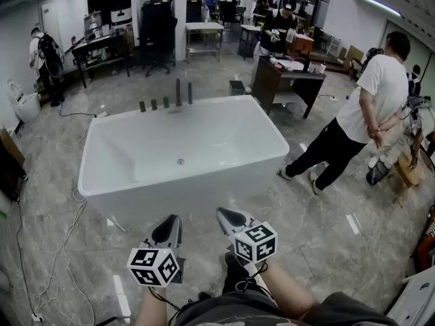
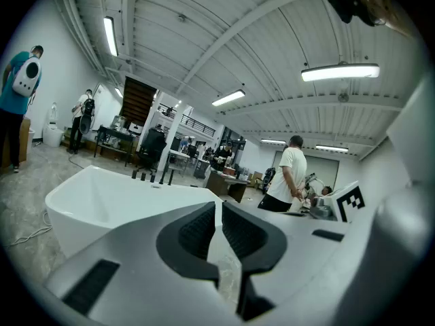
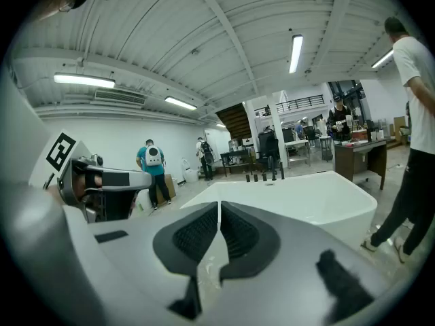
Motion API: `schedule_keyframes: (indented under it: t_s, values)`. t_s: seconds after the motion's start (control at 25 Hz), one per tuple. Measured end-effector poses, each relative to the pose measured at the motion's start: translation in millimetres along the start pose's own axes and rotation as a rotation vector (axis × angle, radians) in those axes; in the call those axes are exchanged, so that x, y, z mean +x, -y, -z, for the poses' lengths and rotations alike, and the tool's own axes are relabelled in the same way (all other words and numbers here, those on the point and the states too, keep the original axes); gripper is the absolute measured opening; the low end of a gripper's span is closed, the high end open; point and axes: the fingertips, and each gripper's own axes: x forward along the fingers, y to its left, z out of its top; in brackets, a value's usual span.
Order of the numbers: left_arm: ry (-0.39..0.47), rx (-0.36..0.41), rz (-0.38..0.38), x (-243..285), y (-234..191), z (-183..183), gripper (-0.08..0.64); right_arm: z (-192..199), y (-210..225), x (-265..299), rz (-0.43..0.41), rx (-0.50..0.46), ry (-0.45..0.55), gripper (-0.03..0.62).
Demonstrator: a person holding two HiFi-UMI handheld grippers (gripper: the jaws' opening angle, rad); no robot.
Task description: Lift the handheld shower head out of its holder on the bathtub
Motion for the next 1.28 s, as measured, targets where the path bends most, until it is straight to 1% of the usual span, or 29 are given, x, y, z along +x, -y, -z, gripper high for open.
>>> schedule_keyframes:
  t_s: [0.24, 0.56, 0.76, 1.0, 1.28]
  values:
    - [-0.004, -0.003, 0.005, -6.7, 4.1, -1.8, 0.041, -0.8, -2.2, -3.1, 0.007, 0.005, -0.005, 0.032]
    - [-0.010, -0.018, -0.001, 1.1, -1.7, -1.5, 0.041, -0.7, 3.4, 5.7, 0.000, 0.005, -0.021, 0.032]
    - [-0.016, -0.032, -0.010, 15.2, -12.0, 2.2, 0.041, 0.5, 14.1, 19.6, -0.005, 0.005, -0.019, 0.032]
    - [-0.025, -0.047, -0.025, 40.8, -18.7, -2.3, 0.041, -9.3, 41.9, 37.9, -0.017, 0.089, 0.012, 0.032]
    - [-0.045, -0.086, -0.067, 101.5, -31.9, -13.3, 0.041, -21.1, 93.6, 72.6, -0.047, 0.087, -0.021, 0.032]
